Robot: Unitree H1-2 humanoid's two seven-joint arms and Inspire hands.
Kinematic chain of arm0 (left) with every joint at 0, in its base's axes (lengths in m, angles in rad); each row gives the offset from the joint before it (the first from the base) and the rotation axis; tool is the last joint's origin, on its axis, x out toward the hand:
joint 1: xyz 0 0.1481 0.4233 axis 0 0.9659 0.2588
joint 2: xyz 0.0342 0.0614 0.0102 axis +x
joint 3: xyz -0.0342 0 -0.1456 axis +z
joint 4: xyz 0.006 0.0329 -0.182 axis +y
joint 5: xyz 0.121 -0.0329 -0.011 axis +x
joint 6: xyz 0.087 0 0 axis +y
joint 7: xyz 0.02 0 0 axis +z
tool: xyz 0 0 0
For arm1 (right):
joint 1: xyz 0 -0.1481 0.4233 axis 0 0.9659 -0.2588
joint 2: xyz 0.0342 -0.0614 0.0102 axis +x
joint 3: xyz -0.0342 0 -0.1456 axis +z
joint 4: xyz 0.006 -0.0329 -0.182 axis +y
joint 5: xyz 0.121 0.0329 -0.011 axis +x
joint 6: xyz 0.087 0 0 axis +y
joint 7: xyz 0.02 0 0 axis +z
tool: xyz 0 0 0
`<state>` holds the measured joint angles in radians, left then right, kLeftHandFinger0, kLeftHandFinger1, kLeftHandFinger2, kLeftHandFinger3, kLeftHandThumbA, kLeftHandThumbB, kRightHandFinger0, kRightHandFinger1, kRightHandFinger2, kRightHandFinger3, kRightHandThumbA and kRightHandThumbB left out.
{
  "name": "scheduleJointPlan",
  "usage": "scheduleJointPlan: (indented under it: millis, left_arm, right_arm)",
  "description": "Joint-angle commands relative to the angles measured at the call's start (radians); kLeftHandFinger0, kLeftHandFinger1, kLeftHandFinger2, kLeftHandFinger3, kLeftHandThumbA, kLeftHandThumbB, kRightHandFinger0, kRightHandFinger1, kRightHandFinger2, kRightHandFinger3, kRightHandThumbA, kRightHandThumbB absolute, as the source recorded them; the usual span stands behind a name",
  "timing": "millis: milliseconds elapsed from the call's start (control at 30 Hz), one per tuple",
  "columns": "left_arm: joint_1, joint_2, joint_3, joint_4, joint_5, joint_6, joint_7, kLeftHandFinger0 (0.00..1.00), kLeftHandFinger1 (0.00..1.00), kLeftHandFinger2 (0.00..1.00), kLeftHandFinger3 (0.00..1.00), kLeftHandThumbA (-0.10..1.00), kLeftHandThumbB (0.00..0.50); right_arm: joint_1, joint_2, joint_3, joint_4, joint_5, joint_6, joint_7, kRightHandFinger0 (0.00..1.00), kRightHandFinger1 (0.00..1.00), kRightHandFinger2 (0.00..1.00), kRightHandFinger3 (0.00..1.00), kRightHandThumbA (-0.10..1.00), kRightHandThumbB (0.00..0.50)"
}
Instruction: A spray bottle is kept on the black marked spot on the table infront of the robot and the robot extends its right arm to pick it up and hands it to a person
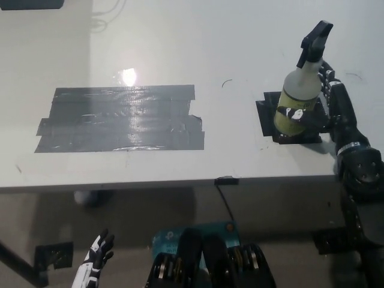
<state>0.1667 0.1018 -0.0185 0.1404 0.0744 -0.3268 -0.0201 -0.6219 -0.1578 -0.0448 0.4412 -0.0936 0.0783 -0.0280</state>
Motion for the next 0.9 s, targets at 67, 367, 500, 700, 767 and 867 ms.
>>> scheduleJointPlan:
  millis: [67,367,500,700,767,867]
  left_arm:
    - [0.001,0.012,-0.008,-0.029,-0.007,-0.022,-0.018,1.00,1.00,1.00,1.00,1.00,0.376]
    - [-0.013,0.014,-0.007,-0.014,-0.004,-0.038,-0.013,1.00,1.00,1.00,1.00,1.00,0.374]
    - [-0.017,0.015,-0.007,-0.012,0.002,-0.032,-0.009,1.00,1.00,1.00,1.00,1.00,0.369]
    - [-0.022,0.011,-0.010,-0.017,0.007,-0.030,-0.007,1.00,1.00,1.00,1.00,1.00,0.366]
    - [-0.031,0.012,-0.010,-0.017,0.003,-0.026,-0.010,1.00,1.00,1.00,1.00,1.00,0.367]
    - [-0.029,0.012,-0.009,-0.018,0.008,-0.020,-0.007,1.00,1.00,1.00,1.00,1.00,0.369]
  right_arm:
    - [-0.049,-0.021,0.008,0.067,-0.015,-0.023,-0.013,1.00,1.00,1.00,1.00,0.97,0.429]
    - [-0.118,-0.023,-0.018,0.217,0.029,-0.091,-0.012,1.00,1.00,1.00,1.00,0.95,0.439]
    - [-0.145,-0.007,-0.037,0.225,0.042,-0.130,-0.032,1.00,1.00,1.00,1.00,0.74,0.349]
    - [-0.169,0.048,-0.106,0.147,0.066,-0.158,-0.133,0.25,0.51,0.66,0.68,0.46,0.430]
    - [-0.179,0.063,-0.117,0.103,0.082,-0.161,-0.110,0.30,0.75,0.93,0.87,0.47,0.460]
    - [-0.178,0.070,-0.107,0.071,0.068,-0.185,-0.107,0.27,0.72,0.94,0.72,0.43,0.442]
